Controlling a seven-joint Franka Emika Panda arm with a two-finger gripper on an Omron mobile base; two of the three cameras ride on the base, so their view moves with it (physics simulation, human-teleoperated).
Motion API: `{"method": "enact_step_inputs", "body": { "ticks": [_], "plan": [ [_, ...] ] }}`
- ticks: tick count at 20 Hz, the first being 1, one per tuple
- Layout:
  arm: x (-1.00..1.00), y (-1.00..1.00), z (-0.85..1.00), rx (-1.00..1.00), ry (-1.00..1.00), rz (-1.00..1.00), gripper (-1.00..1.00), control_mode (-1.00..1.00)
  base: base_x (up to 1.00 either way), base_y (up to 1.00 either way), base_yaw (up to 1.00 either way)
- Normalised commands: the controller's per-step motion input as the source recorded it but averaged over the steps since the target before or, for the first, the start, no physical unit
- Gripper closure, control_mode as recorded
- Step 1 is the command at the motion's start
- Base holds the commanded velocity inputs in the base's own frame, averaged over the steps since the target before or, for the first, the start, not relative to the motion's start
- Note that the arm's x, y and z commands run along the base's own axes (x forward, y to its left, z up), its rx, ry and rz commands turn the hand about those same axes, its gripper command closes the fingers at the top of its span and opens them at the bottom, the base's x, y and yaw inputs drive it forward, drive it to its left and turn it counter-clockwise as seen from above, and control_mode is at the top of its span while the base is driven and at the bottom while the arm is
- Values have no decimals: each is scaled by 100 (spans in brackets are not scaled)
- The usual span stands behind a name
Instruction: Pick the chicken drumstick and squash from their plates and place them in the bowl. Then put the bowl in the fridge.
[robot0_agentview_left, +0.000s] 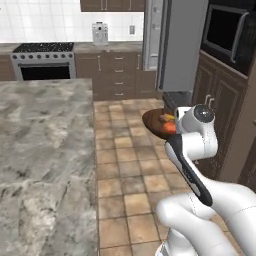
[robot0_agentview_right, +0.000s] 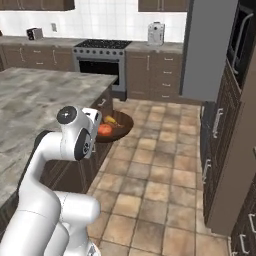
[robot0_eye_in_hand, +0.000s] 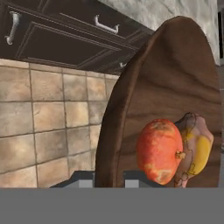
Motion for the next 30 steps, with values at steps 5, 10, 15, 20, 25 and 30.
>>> {"method": "enact_step_inputs", "body": {
  "ticks": [5, 10, 15, 20, 25, 30],
  "plan": [
    [0, 0, 0, 0, 0, 0, 100, 100, 93, -4, 6],
    [0, 0, 0, 0, 0, 0, 100, 100, 94, -2, 4],
    [0, 0, 0, 0, 0, 0, 100, 100, 94, 0, 2],
    [0, 0, 0, 0, 0, 0, 100, 100, 94, 0, 2],
    [0, 0, 0, 0, 0, 0, 100, 100, 94, 0, 0],
    [0, 0, 0, 0, 0, 0, 100, 100, 93, 6, 0]
  ]
}}
